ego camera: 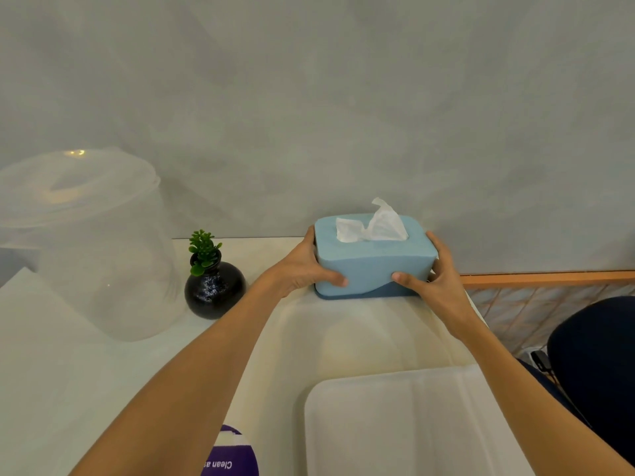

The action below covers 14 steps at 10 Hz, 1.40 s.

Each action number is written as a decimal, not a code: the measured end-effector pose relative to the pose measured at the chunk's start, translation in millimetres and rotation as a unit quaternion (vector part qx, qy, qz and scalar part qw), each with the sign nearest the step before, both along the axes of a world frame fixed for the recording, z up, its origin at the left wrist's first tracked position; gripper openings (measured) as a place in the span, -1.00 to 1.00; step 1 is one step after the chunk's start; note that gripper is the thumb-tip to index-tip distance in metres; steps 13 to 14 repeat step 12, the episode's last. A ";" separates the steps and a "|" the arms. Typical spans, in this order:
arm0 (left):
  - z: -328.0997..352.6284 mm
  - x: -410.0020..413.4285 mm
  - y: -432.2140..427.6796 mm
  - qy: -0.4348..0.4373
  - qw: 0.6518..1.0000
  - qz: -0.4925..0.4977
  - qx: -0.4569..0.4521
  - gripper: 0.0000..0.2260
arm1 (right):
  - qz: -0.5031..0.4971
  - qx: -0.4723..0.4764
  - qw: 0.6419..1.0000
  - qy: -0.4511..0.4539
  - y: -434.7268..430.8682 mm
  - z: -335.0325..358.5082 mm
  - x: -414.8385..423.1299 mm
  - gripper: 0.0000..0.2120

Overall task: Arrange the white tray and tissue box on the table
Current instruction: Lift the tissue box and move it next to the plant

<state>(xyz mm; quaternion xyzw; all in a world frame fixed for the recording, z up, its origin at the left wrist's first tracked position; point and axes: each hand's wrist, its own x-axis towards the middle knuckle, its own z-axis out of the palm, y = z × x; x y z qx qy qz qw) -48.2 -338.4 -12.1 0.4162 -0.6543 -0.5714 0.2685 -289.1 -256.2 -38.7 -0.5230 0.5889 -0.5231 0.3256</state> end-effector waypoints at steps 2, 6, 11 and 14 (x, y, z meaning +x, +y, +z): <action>-9.1 -3.6 -7.3 0.008 1.000 0.017 -0.021 -0.04 | -0.005 0.010 1.000 0.026 -9.1 1.6 -2.9 -0.15; -20.2 -10.9 -3.9 -0.062 0.988 0.097 -0.106 -0.35 | -0.003 0.062 0.997 0.047 -27.6 9.3 -9.4 -0.12; 36.5 7.6 38.4 -0.164 0.974 0.113 -0.112 -0.55 | -0.079 0.125 0.968 0.204 11.7 64.3 10.9 -0.20; 69.8 12.5 58.8 -0.163 0.970 0.120 -0.138 -0.56 | -0.071 0.105 0.959 0.253 26.1 90.5 18.5 -0.27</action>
